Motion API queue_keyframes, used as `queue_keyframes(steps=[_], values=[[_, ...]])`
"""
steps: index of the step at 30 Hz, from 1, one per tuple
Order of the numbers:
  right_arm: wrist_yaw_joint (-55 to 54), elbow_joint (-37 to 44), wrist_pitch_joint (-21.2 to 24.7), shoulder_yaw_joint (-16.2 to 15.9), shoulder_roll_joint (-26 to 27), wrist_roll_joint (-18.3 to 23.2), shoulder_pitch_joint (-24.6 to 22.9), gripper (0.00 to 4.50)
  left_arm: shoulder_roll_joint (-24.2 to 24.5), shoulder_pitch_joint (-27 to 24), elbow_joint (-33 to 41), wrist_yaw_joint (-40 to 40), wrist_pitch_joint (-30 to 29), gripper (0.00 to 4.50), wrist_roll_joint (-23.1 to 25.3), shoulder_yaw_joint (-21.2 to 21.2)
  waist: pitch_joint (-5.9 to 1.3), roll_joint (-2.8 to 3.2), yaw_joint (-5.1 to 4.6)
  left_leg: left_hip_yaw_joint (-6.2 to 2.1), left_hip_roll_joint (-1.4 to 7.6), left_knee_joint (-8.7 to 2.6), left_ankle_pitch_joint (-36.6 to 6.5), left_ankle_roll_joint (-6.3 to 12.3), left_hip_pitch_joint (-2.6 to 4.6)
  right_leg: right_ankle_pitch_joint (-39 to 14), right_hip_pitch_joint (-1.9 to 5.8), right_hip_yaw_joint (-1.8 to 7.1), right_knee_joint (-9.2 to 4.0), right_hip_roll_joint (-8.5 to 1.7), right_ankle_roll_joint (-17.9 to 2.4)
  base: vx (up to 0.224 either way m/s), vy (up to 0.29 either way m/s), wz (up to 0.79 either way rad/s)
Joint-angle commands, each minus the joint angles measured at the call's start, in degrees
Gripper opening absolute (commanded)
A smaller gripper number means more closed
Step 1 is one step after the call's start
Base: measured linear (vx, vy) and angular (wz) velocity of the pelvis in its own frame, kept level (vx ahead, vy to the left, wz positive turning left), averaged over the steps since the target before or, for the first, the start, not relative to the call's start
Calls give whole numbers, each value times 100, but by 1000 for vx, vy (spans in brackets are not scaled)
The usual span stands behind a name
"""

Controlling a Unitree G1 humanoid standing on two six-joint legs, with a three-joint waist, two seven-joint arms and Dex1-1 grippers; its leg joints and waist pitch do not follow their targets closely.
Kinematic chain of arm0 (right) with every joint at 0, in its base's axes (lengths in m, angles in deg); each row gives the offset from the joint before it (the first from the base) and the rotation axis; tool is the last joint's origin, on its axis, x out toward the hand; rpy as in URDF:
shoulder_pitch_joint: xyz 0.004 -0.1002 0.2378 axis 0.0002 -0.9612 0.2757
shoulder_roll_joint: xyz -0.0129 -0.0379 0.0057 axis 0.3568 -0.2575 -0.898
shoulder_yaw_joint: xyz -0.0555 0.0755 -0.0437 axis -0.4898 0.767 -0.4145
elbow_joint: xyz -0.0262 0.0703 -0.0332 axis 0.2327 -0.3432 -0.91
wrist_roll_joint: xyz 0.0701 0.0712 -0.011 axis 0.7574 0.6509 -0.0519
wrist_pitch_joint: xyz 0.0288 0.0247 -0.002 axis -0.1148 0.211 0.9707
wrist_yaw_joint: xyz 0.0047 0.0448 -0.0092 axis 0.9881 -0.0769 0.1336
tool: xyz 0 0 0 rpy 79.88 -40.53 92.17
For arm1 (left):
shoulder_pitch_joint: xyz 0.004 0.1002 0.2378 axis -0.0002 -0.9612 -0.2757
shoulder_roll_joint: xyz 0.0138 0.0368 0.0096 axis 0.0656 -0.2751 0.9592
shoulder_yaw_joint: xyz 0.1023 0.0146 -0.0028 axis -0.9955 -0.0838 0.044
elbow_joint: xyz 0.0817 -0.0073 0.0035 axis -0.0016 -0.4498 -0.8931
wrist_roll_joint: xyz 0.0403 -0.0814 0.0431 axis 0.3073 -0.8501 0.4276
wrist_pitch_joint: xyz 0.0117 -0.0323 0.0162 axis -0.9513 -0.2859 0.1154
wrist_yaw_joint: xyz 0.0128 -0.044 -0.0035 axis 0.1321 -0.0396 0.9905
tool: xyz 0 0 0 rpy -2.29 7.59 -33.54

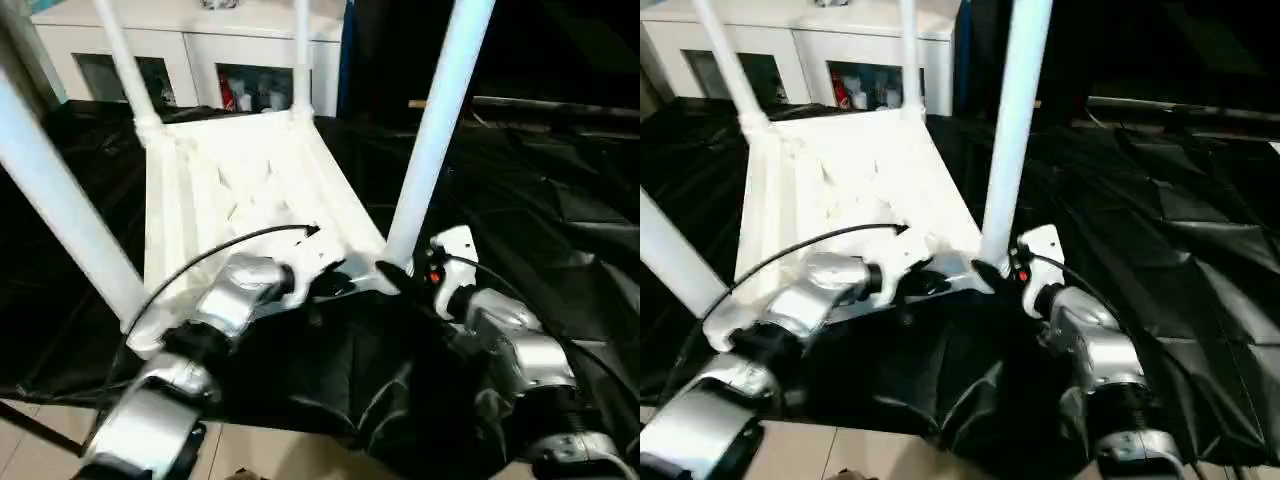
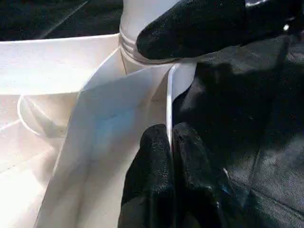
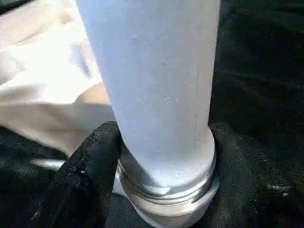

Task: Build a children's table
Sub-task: Rotate leg to tighten

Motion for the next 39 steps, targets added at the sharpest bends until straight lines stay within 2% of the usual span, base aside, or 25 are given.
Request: queue_keyframes(steps=[1,2,6,8,10,11,13,15,17,18,22,23,25,26,29,30,34,38,39], values=[[126,-230,84,-427,269,-278,-151,267,-368,154,-7,119,251,0,-109,19,-328,-76,16,-230,358,-394,-1412,125,79,-1569,168,314,-548,-502,-1063,0,0,0],[223,-199,39,-398,273,-216,-152,323,-349,142,-1,49,253,0,-111,13,-329,-75,19,-230,359,-394,-1388,143,76,-1545,172,311,-544,-500,-1069,0,0,0],[534,-122,-43,-406,115,-90,-122,357,-211,51,106,-182,265,0,-157,2,-323,-70,24,-237,378,-405,-1451,176,76,-1613,174,302,-543,-495,-1084,0,0,0],[1280,129,-142,-649,-245,-48,-184,357,-24,-75,284,-586,310,0,-272,9,-320,-70,30,-237,383,-407,-1458,198,78,-1570,184,298,-544,-493,-1099,0,0,0],[1814,316,-203,-804,-487,-29,-261,357,99,-158,422,-913,358,0,-363,-4,-322,-81,39,-224,383,-393,-1362,299,53,-1352,197,311,-524,-497,-1132,0,0,0],[2204,465,-227,-887,-680,22,-333,357,218,-250,581,-1204,330,0,-446,-25,-322,-115,37,-225,381,-392,-1349,326,47,-1352,208,303,-522,-497,-1143,0,0,0],[2750,667,-220,-969,-970,114,-425,357,432,-394,818,-1651,337,0,-545,-81,-311,-92,52,-223,391,-390,-1352,383,51,-1478,199,300,-529,-503,-1157,0,0,0],[3100,779,-191,-998,-1160,163,-470,357,599,-494,965,-1943,386,0,-594,-121,-311,-114,56,-224,412,-398,-1357,393,46,-1504,202,301,-522,-495,-1156,0,0,0],[3431,862,-169,-1013,-1353,229,-492,357,790,-606,1134,-2288,390,0,-699,-128,-312,-82,67,-220,423,-401,-1341,377,60,-1455,183,297,-506,-486,-1206,0,0,0],[3563,883,-158,-1014,-1433,276,-490,357,899,-679,1255,-2491,353,0,-762,-135,-312,-99,64,-212,434,-407,-1383,354,69,-1458,170,294,-500,-476,-1240,0,0,0],[3885,949,-118,-993,-1580,389,-475,357,1242,-907,1673,-3045,162,0,-894,-163,-326,-76,117,-209,454,-408,-1317,309,75,-1253,167,302,-451,-489,-1323,0,0,0],[3939,965,-110,-994,-1586,411,-476,357,1327,-963,1772,-3122,137,0,-907,-157,-319,-93,134,-194,445,-405,-1270,324,75,-1216,159,306,-449,-485,-1332,0,0,0],[3976,970,-97,-992,-1587,416,-475,357,1356,-986,1816,-3150,121,0,-909,-146,-327,-86,170,-193,442,-395,-1196,316,73,-1164,158,308,-436,-487,-1324,0,0,0],[4029,972,-87,-1019,-1577,418,-475,332,1398,-1013,1854,-3164,118,0,-898,-128,-325,-96,175,-193,439,-394,-1174,307,68,-1138,156,306,-432,-487,-1323,0,0,0],[4053,964,-90,-1074,-1548,412,-489,318,1418,-1024,1859,-3140,128,0,-886,-113,-328,-96,171,-199,432,-393,-1207,275,68,-1208,160,303,-440,-492,-1294,0,0,0],[4055,972,-90,-1098,-1532,410,-509,294,1415,-1024,1852,-3108,136,0,-875,-109,-324,-111,166,-198,431,-396,-1219,271,69,-1234,155,304,-443,-486,-1276,0,0,0],[4047,1011,-63,-1128,-1501,409,-576,278,1412,-1053,1906,-3035,103,0,-860,-108,-327,-109,172,-203,429,-391,-1187,260,66,-1285,164,307,-445,-497,-1242,0,0,0],[3674,961,-41,-1043,-1371,319,-648,272,1283,-965,1735,-2551,155,0,-707,-56,-330,-100,163,-201,424,-386,-1131,277,69,-1155,154,308,-439,-488,-1250,0,0,0],[3087,732,-61,-954,-1198,130,-602,271,1135,-831,1496,-2042,126,0,-556,-2,-317,-108,146,-207,420,-394,-1211,231,68,-1293,141,310,-455,-485,-1228,0,0,0]])
